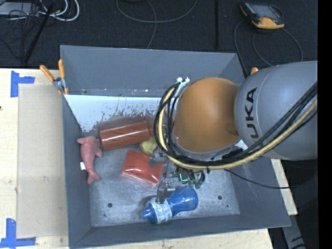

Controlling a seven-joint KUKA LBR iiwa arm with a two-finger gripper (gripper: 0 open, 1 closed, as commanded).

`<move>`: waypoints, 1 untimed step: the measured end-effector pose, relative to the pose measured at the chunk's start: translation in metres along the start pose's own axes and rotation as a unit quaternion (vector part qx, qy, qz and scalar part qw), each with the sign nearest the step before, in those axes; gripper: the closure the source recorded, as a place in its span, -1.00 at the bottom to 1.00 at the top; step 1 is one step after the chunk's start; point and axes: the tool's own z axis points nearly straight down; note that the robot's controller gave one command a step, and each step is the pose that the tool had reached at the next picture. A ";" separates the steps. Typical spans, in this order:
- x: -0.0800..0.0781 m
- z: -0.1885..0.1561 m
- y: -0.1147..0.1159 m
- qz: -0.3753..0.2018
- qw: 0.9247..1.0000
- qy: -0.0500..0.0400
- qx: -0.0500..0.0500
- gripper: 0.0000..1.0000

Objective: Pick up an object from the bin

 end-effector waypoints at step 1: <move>-0.002 -0.004 -0.001 0.002 1.000 -0.004 -0.001 -1.00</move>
Offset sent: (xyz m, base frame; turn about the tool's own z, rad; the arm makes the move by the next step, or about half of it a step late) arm -0.0170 -0.0604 -0.1353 -0.2636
